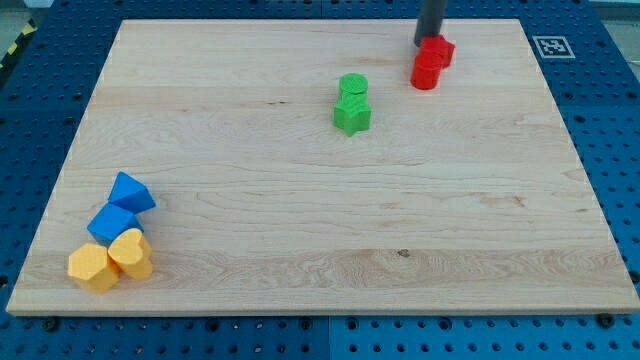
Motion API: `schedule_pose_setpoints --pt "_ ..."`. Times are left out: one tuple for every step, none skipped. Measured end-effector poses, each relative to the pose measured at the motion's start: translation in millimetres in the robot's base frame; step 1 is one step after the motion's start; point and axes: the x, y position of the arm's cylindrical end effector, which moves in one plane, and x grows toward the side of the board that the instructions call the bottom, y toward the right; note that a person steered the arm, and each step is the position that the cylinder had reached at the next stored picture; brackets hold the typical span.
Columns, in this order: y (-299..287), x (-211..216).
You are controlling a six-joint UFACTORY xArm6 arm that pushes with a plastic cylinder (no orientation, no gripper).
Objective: Push the red blocks into the green blocks
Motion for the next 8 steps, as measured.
schedule_pose_setpoints --pt "12 18" --pt "17 19" --pt "54 19" --pt "80 20" --pt "67 24" --pt "56 34" --pt "52 51" --pt "37 50"
